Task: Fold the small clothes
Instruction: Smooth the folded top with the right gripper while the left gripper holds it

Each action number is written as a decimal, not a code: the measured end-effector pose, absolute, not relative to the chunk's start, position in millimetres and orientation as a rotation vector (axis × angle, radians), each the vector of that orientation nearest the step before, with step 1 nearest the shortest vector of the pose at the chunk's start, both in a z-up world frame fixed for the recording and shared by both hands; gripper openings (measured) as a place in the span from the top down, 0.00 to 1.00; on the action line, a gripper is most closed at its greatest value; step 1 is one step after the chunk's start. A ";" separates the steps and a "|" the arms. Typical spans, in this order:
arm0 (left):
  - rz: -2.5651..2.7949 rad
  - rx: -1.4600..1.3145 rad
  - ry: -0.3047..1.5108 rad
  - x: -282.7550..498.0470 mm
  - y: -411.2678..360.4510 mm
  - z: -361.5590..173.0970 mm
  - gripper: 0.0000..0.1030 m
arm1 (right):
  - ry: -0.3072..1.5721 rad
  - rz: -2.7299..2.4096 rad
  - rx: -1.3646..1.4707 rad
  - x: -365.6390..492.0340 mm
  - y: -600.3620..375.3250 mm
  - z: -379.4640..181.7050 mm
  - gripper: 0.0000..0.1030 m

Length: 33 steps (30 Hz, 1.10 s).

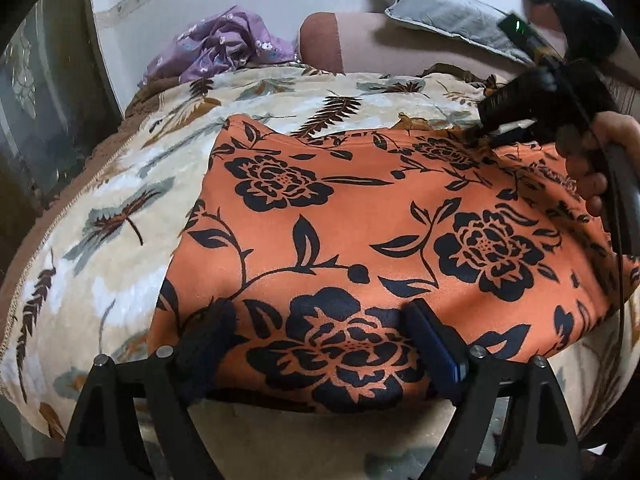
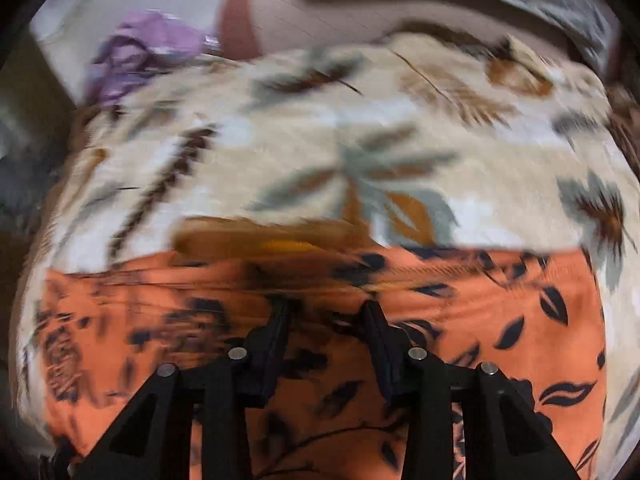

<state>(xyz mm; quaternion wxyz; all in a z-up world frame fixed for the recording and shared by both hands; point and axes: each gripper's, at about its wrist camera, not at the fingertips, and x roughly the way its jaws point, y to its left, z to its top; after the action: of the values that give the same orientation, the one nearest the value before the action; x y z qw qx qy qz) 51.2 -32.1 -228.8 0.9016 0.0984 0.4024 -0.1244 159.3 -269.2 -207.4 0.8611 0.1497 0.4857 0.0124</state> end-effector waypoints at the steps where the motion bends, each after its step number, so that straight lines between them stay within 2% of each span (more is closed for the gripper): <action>1: -0.265 0.193 0.838 50.8 -30.0 -227.3 0.15 | 1.019 0.098 0.324 159.4 -260.2 -201.9 0.61; 6: -0.293 0.194 0.846 52.3 -27.6 -228.0 0.15 | 1.093 0.367 0.362 177.6 -190.6 -199.0 0.61; 11: -0.306 0.205 0.830 51.0 -27.0 -230.8 0.15 | 1.144 0.351 0.273 201.8 -142.7 -229.1 0.59; 16: -0.309 0.201 0.825 50.2 -25.2 -230.8 0.14 | 1.089 0.328 0.387 188.2 -167.4 -215.9 0.60; 24: -0.270 0.205 0.826 50.6 -31.6 -231.5 0.11 | 1.044 0.189 0.402 88.8 -246.3 -187.1 0.60; 33: -0.242 0.214 0.818 51.3 -35.1 -233.2 0.10 | 1.102 0.025 0.421 21.4 -295.2 -222.1 0.59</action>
<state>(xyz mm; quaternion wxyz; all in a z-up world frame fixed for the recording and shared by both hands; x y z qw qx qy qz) 51.3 -35.1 -233.2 0.9048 0.1034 0.3961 -0.1171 21.4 -295.2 -222.1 0.8309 0.1985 0.5196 0.0118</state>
